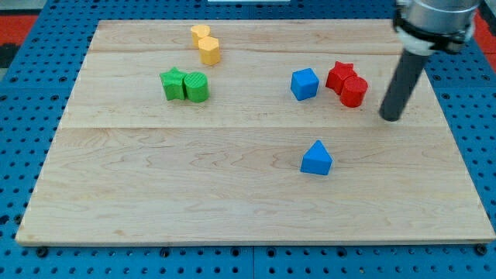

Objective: Push the blue cube closer to the blue triangle

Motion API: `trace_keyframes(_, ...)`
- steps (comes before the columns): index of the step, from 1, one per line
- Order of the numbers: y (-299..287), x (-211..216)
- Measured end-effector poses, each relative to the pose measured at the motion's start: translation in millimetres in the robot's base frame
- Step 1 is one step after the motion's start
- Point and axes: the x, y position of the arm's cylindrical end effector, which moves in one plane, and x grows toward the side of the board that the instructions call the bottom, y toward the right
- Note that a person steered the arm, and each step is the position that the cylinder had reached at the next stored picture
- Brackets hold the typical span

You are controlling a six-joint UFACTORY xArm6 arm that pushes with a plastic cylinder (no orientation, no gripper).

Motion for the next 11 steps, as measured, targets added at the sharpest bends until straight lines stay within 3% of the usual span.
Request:
trace_keyframes(3,25.1,-135.4)
trace_keyframes(4,-3.9,-158.8)
trace_keyframes(5,-67.3,-166.2)
trace_keyframes(7,-91.5,-167.5)
trace_keyframes(8,-155.2,-182.5)
trace_keyframes(9,-163.6,-185.6)
trace_keyframes(10,-163.6,-171.2)
trace_keyframes(11,-163.6,-131.1)
